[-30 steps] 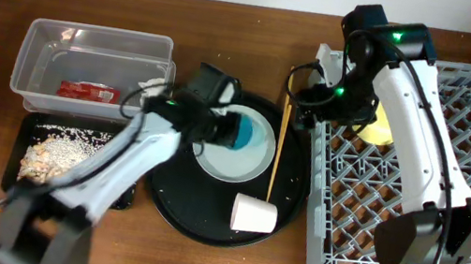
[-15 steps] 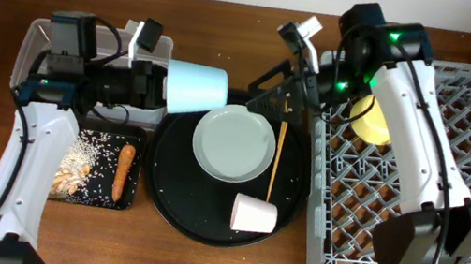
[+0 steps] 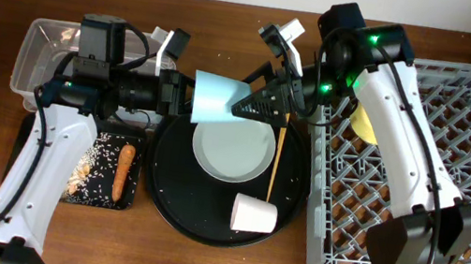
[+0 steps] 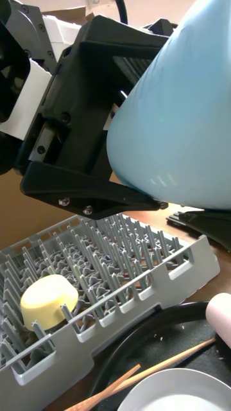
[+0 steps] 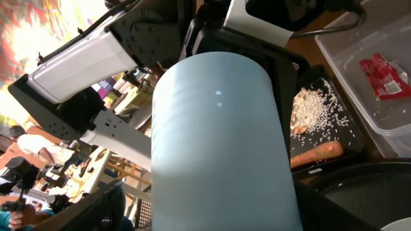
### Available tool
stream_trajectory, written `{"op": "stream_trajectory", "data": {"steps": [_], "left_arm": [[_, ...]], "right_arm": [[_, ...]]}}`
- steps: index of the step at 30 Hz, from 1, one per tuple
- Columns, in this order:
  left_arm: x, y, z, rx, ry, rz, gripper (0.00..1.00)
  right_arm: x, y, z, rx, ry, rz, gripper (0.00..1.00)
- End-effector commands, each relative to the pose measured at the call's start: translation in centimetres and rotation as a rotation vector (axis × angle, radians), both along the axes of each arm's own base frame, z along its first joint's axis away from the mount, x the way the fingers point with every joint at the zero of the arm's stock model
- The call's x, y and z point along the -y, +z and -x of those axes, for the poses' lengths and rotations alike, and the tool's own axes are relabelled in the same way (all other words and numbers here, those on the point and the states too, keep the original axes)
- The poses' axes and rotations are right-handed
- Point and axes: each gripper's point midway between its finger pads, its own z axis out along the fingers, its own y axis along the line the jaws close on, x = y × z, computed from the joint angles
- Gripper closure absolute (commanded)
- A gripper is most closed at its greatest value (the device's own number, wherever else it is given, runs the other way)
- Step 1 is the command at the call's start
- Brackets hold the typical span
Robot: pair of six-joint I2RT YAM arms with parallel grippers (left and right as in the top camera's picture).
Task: Sort waste into correct bins and load items into the dishwasher rack
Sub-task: 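Lift the blue cup to the right gripper and grasp it with right, then carry the blue cup right and set it in the dish rack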
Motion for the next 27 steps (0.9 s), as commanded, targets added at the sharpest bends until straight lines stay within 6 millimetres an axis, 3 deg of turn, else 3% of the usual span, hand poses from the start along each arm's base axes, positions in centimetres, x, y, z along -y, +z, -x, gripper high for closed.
{"op": "stream_trajectory", "data": {"steps": [1, 3, 6, 12, 15, 17, 20, 22, 24, 27], "left_arm": [[-0.1, 0.0, -0.5, 0.032, 0.026, -0.028, 1.0], [-0.1, 0.0, -0.5, 0.032, 0.026, -0.028, 1.0], [-0.1, 0.0, -0.5, 0.032, 0.026, -0.028, 1.0], [-0.1, 0.0, -0.5, 0.032, 0.026, -0.028, 1.0], [-0.1, 0.0, -0.5, 0.032, 0.026, -0.028, 1.0], [-0.1, 0.0, -0.5, 0.032, 0.026, -0.028, 1.0], [-0.2, -0.4, -0.7, 0.021, 0.041, -0.045, 0.83], [-0.5, -1.4, -0.9, 0.029, 0.066, -0.09, 0.62], [-1.0, -2.5, -1.7, 0.02, 0.124, -0.156, 0.49], [-1.7, -3.6, -2.8, 0.024, 0.189, -0.227, 0.38]], "right_arm": [[-0.4, 0.5, 0.7, -0.002, 0.019, -0.026, 0.15], [-1.2, 0.2, 1.3, 0.007, 0.043, -0.008, 0.16], [-1.2, 0.2, 1.2, 0.016, 0.043, -0.012, 0.35], [-1.5, 0.2, 1.6, 0.014, 0.055, -0.011, 0.25], [-2.0, 0.2, 2.0, 0.015, 0.069, -0.011, 0.39], [-1.9, 0.2, 2.0, 0.016, 0.068, -0.011, 0.42], [-1.7, 0.2, 1.7, 0.02, 0.06, -0.012, 0.48], [-1.6, 0.2, 1.6, 0.02, 0.056, -0.012, 0.49], [-1.2, 0.1, 1.1, 0.02, 0.041, -0.01, 0.49], [-0.1, -1.4, 0.2, 0.013, -0.001, 0.087, 0.49]]}}
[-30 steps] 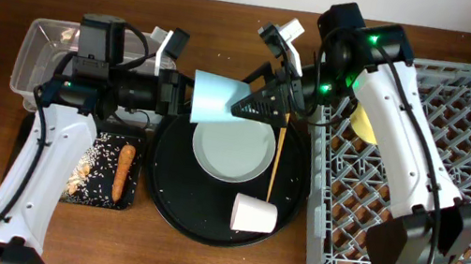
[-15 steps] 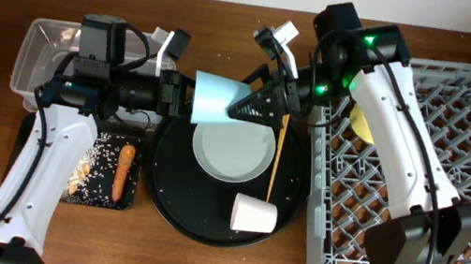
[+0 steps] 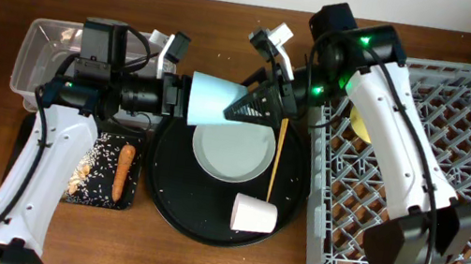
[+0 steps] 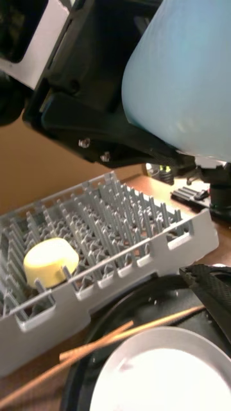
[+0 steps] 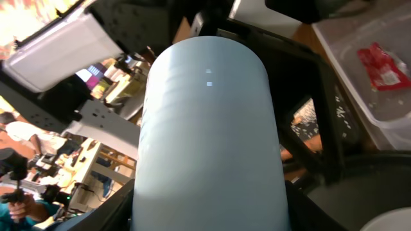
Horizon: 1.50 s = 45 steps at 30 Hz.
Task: Sort waste into correct bins and load items into the dishwasher rack
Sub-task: 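Carry the blue cup right and set it in the dish rack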
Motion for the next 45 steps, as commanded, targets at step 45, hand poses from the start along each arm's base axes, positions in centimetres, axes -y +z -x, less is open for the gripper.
{"op": "stream_trajectory", "data": {"steps": [45], "left_arm": [[-3.5, -5.3, -2.2, -0.052, 0.223, -0.319, 0.36]], "right_arm": [[24.8, -18.2, -1.2, -0.643, -0.778, 1.327, 0.56]]}}
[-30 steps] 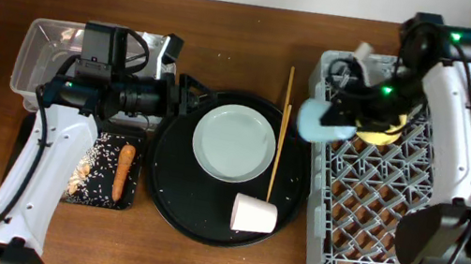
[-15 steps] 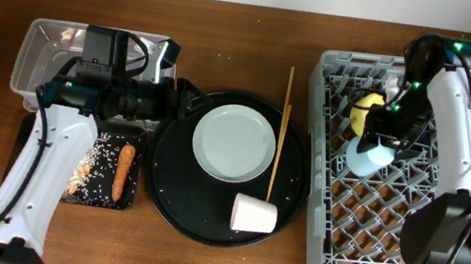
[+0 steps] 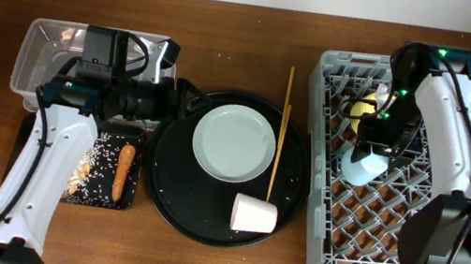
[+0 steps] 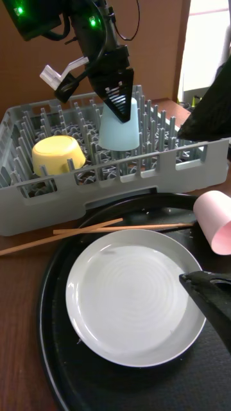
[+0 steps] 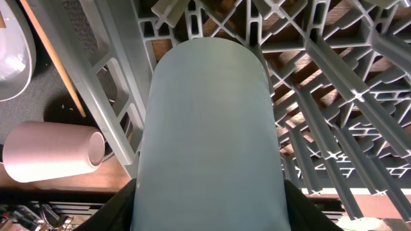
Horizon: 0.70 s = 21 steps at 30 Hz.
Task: Sort waste into correct bins and load items into the dishwasher rack
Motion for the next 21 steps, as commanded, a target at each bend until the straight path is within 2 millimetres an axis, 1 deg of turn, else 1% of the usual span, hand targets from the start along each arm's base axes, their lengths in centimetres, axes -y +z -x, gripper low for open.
{"op": "stream_trajectory", "data": {"steps": [1, 6, 9, 11, 14, 18, 21], "left_arm": [[-0.2, 0.2, -0.1, 0.024, -0.007, -0.011, 0.36], [-0.2, 0.2, -0.1, 0.025, -0.007, -0.011, 0.36], [-0.2, 0.2, -0.1, 0.025, -0.007, -0.011, 0.36], [-0.2, 0.2, -0.1, 0.025, -0.007, -0.011, 0.36], [-0.1, 0.2, -0.1, 0.024, -0.008, -0.01, 0.36], [-0.2, 0.2, -0.1, 0.02, -0.007, -0.011, 0.36], [-0.2, 0.2, -0.1, 0.02, -0.007, -0.011, 0.36]], "right_arm": [[-1.8, -1.1, -0.1, -0.016, 0.012, -0.071, 0.56], [-1.9, -0.5, -0.5, 0.002, 0.01, -0.078, 0.56], [-1.9, -0.1, -0.2, -0.009, 0.01, -0.078, 0.56], [-1.9, 0.0, -0.4, -0.001, 0.01, -0.078, 0.56], [-1.9, 1.4, -0.9, 0.031, 0.012, -0.079, 0.56], [-1.9, 1.4, -0.9, 0.03, 0.012, -0.075, 0.56], [-1.6, 0.9, -0.4, 0.007, 0.014, -0.063, 0.56]]}}
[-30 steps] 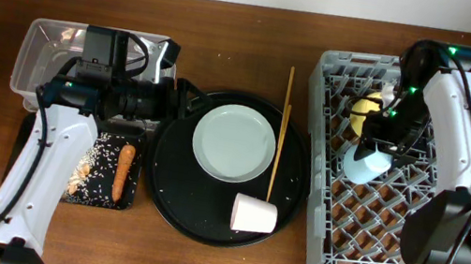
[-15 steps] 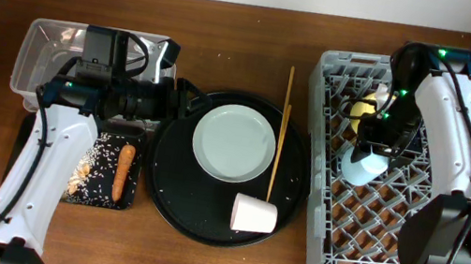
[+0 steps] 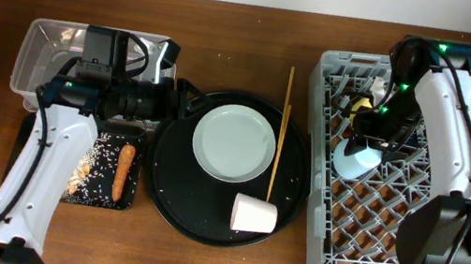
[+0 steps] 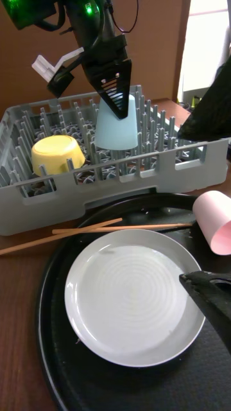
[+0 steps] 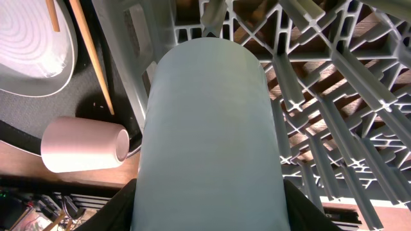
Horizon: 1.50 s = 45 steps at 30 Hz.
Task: Sort waste into correct bins and load items into the dishwasher rack
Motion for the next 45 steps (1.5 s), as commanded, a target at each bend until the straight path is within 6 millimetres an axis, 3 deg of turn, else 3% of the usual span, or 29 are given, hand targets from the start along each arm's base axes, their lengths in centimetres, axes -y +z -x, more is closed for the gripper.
{"op": "stream_trajectory", "data": {"steps": [1, 5, 8, 14, 17, 20, 22, 25, 28, 35, 39, 40, 41, 42, 43, 45], "left_arm": [[-0.2, 0.1, 0.0, 0.017, -0.008, -0.011, 0.36], [-0.2, 0.1, 0.0, 0.017, -0.008, -0.011, 0.36], [-0.2, 0.1, 0.0, 0.016, -0.008, -0.011, 0.36], [-0.2, 0.0, 0.2, 0.002, -0.008, -0.012, 0.36], [-0.1, -2.8, 3.0, -0.101, -0.047, -0.14, 0.36], [4.1, -6.1, 7.8, -0.17, -0.208, -0.263, 0.36], [6.4, -8.0, 10.3, -0.172, -0.294, -0.321, 0.3], [9.1, -9.9, 13.3, -0.198, -0.36, -0.338, 0.28], [10.1, -10.9, 14.9, -0.213, -0.392, -0.339, 0.25], [10.4, -14.6, 16.1, -0.294, -0.369, -0.355, 0.25], [10.9, -16.6, 15.5, -0.325, -0.357, -0.357, 0.27], [11.1, -17.0, 15.1, -0.325, -0.349, -0.353, 0.4], [11.2, -17.3, 15.0, -0.325, -0.349, -0.353, 0.69], [11.2, -17.3, 15.0, -0.326, -0.349, -0.353, 0.88], [11.2, -17.3, 15.0, -0.326, -0.349, -0.354, 1.0], [11.2, -17.3, 15.0, -0.326, -0.349, -0.353, 0.99]], "right_arm": [[0.0, -0.7, 0.5, -0.033, 0.015, 0.008, 0.56], [0.0, -1.1, 0.7, -0.042, 0.015, 0.009, 0.56], [0.0, -1.1, 0.7, -0.042, 0.015, 0.009, 0.02], [0.3, -1.2, 0.7, -0.042, 0.02, 0.029, 0.02], [0.4, -1.2, 0.7, -0.042, 0.02, 0.031, 0.02], [0.4, -1.2, 0.7, -0.042, 0.02, 0.031, 0.02], [0.4, -1.2, 0.7, -0.042, 0.02, 0.031, 0.02], [0.4, -1.2, 0.7, -0.042, 0.02, 0.031, 0.02], [0.4, -1.2, 0.7, -0.042, 0.02, 0.031, 0.02], [0.4, -1.2, 0.7, -0.042, 0.02, 0.031, 0.02], [0.3, -1.2, 0.7, -0.042, 0.02, 0.03, 0.02], [0.3, -1.2, 0.7, -0.042, 0.02, 0.03, 0.02], [0.4, -1.2, 0.7, -0.042, 0.02, 0.031, 0.02], [0.3, -1.2, 0.7, -0.042, 0.02, 0.03, 0.02], [0.3, -1.2, 0.7, -0.042, 0.02, 0.03, 0.02], [0.3, -1.2, 0.7, -0.042, 0.019, 0.027, 0.01]]}}
